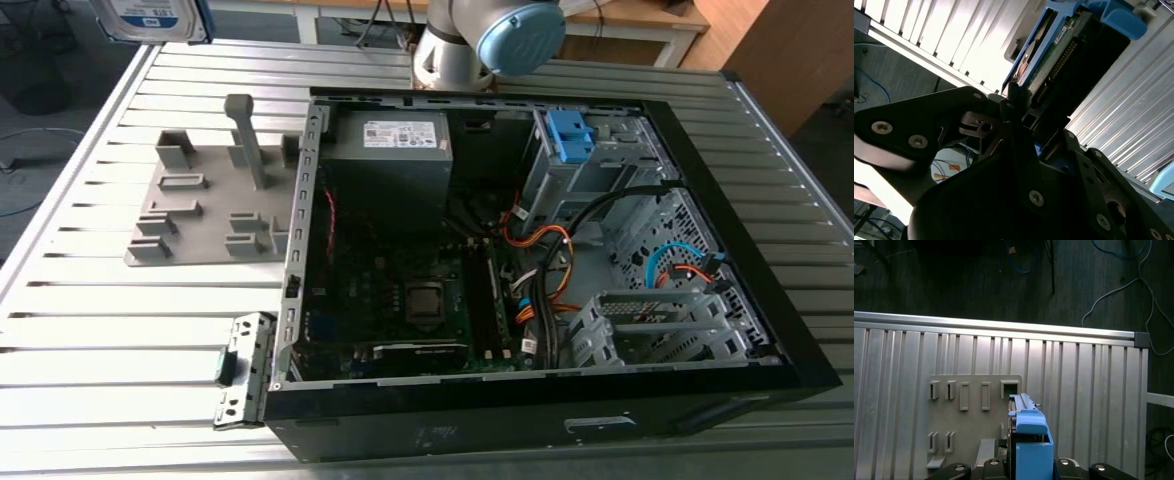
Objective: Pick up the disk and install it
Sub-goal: 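Pick up the disk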
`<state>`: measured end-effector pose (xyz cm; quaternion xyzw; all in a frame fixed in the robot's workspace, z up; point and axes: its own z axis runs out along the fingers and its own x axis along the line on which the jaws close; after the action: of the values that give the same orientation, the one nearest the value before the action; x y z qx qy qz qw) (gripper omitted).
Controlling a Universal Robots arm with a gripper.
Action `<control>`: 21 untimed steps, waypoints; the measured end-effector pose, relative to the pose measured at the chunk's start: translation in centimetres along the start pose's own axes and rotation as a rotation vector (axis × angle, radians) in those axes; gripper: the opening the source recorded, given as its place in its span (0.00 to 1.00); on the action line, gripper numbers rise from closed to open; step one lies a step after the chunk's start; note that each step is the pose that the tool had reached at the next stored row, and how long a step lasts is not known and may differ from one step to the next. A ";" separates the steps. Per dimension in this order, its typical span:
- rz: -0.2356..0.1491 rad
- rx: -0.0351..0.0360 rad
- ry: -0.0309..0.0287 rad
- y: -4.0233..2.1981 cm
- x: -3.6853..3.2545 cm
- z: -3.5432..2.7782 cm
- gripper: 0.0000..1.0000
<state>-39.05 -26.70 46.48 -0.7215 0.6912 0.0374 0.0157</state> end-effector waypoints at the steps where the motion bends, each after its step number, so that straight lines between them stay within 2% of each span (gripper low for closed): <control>1: 0.000 0.0000 0.0000 0.00 0.00 -0.07 0.36; 21: 0.000 0.0000 0.0000 0.04 -0.12 -1.60 0.36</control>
<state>-39.05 -26.70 48.08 -0.7215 0.6912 0.0374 0.0158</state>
